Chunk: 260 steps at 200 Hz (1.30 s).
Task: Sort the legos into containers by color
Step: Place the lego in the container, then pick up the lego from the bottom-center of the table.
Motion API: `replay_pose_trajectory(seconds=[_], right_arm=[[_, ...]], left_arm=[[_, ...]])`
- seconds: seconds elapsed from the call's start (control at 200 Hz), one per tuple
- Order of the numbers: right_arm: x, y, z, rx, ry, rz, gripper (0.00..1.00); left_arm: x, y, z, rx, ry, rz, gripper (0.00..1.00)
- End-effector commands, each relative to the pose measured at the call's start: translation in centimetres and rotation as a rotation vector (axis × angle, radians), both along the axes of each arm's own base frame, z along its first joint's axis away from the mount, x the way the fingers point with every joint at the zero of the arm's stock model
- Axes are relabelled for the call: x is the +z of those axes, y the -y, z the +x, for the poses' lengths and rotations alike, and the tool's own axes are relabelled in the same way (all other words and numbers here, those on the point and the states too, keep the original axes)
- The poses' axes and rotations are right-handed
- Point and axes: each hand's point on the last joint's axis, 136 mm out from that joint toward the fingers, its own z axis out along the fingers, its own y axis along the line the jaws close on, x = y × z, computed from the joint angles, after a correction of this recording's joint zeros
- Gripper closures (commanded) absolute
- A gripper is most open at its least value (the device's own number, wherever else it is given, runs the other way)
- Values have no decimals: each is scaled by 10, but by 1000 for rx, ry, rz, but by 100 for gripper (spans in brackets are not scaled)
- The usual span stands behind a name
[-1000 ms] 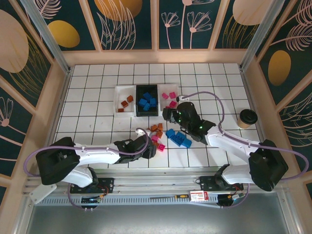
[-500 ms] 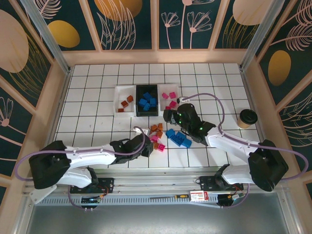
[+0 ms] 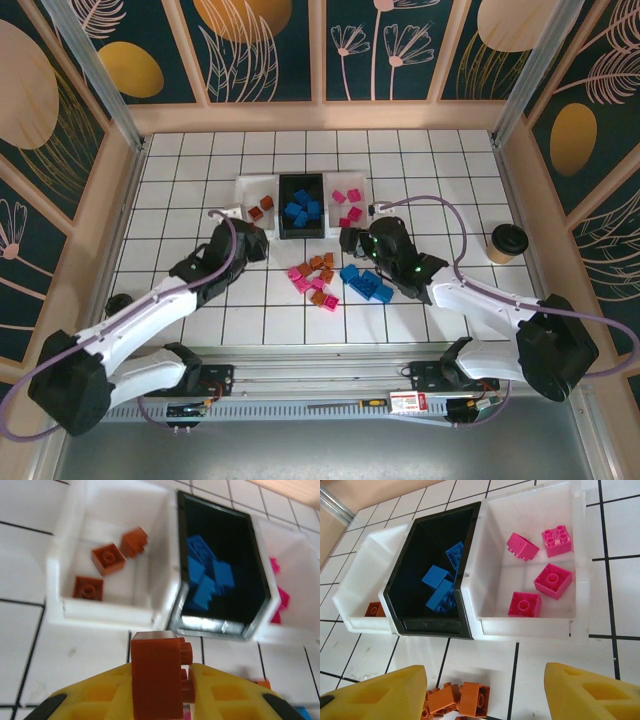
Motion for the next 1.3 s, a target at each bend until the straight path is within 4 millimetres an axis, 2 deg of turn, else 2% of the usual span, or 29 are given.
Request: replay_pose_trajectory(seconds=[0.0,0.14,0.21,0.225,0.265,0.35,0.46,0.48,0.576,0.646,0.671,0.766,0.876,0.971,0.991,1.036,1.086,1.126,1.296], right_arm=[[6,9,0,-38,17,23,36],[4,10,-6,-23,9,30,36],[2,9,-12,2,0,37,36],[1,8,-14,10,-3,38,36],[-2,6,-19,33,-10,43,36],[-11,1,-31,87,-34,44,36],[-23,-6,-48,145,-70,20,35],[-25,-8,-52,158,-76,15,35],[-38,-16,-70,219,-111,-20,35],[-48,-22,-82,260,-137,-50,35],[-53,-24,-87,275,-148,-64,35],[-69,-31,-103,333,-182,-125,35],[-87,-36,-114,368,-217,-210,35],[-101,-39,-119,381,-233,-293,34],[-102,-39,-120,382,-233,-306,34],[-106,-41,-122,388,-238,-340,34],[-110,-43,-125,399,-242,-372,34],[-112,-44,-128,411,-245,-398,34],[-122,-47,-130,439,-242,-493,32]], left_arm=[[1,-6,34,7,7,14,75],[-1,-11,83,44,-16,12,76],[-15,-12,100,55,-55,38,76],[-8,-11,108,58,-42,34,76],[-9,-11,117,64,-51,38,76],[-14,-11,133,73,-68,41,72],[-15,-10,145,79,-82,60,58],[-25,-10,147,81,-104,72,56],[-19,-7,150,73,-96,65,46],[-13,-3,148,53,-87,38,37],[3,-1,145,43,-56,14,33],[26,8,132,-12,-15,-60,26],[46,19,108,-85,18,-155,21],[53,21,85,-114,33,-205,17],[46,19,77,-116,19,-209,16],[44,18,65,-125,18,-225,15],[41,15,53,-125,15,-242,9],[43,13,44,-129,23,-254,8],[30,0,11,-116,11,-271,4]])
